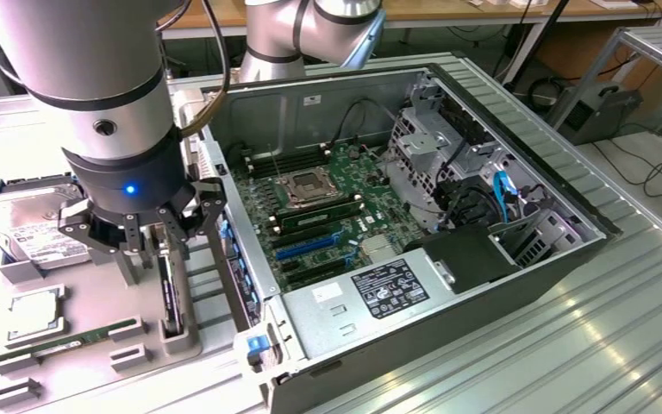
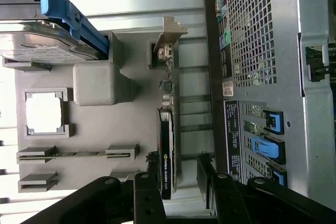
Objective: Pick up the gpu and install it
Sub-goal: 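Pick up the gpu and move the gpu toward the slot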
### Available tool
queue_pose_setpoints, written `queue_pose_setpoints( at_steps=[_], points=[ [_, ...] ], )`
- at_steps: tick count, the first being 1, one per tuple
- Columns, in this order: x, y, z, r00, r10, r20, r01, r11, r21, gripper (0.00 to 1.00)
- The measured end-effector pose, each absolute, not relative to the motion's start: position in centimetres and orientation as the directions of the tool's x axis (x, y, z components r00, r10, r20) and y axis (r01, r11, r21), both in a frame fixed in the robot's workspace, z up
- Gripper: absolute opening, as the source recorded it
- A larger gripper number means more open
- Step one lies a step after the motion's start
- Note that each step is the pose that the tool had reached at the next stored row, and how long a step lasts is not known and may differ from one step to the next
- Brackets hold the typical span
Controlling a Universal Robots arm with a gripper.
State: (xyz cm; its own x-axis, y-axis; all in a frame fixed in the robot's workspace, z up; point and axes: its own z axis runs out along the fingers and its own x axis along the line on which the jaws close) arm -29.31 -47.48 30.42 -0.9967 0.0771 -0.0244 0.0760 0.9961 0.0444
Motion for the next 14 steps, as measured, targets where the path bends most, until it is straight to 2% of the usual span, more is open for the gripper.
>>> queue_pose_setpoints(
  at_steps=[14],
  points=[
    [-29.36, -47.35, 29.85, -0.997, 0.077, -0.024, 0.076, 0.996, 0.044, 0.42]
  ],
)
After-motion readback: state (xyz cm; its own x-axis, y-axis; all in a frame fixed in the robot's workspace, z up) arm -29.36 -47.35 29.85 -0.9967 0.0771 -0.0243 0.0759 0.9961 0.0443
